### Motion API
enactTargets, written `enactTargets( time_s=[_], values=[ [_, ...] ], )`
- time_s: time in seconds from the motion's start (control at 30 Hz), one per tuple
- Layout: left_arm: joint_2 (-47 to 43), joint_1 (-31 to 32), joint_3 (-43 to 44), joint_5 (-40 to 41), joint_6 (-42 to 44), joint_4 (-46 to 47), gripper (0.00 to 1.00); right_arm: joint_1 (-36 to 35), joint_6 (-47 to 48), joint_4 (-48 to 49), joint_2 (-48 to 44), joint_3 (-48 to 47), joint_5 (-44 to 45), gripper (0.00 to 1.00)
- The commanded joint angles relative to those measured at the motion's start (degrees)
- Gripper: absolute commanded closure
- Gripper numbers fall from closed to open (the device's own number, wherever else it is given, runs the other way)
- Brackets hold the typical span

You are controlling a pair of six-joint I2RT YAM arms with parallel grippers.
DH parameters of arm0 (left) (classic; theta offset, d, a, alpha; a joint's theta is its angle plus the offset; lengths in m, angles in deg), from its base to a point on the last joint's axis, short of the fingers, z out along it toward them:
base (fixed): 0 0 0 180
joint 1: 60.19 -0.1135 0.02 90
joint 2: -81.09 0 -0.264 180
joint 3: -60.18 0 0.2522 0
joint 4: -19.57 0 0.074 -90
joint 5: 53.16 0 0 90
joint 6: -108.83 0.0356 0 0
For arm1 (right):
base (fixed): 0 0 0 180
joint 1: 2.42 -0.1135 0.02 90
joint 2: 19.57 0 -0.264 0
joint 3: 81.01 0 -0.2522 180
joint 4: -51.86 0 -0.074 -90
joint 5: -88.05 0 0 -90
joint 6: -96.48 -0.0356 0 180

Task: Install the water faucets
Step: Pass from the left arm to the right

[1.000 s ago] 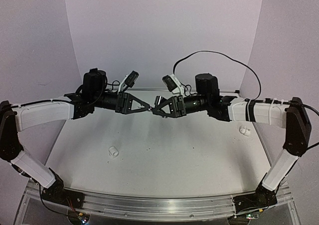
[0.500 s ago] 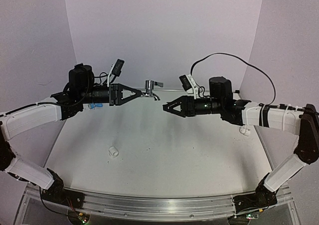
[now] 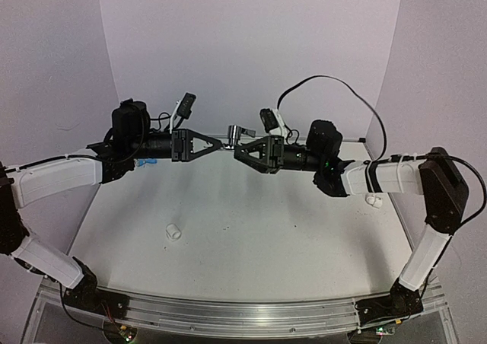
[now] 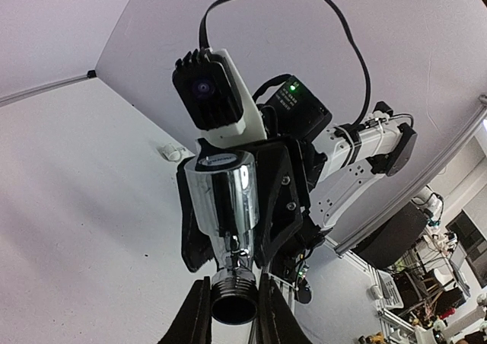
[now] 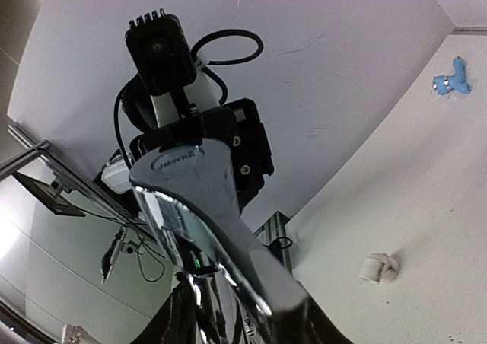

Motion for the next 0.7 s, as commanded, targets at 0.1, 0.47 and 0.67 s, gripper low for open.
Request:
enactTargets(
  time_s=[0.1,0.47,0.67],
  values=[
    [-0.49,0.36,-0.09,-1.10,-1.63,6.98,1.00,-1.10,-4.08,11.37,0.39,-2.47,-0.83,0.54],
    [0.33,0.75,-0.31,-2.59,-2.49,7.91,1.00,-1.16,-3.94,13.46,1.41,-4.15,1.71,0.56],
    [0.89,1.33,-0.36,-1.72,-2.79,8.73,1.00,-1.70,-7.55,19.07,3.91,-4.92,3.21,0.62]
  ],
)
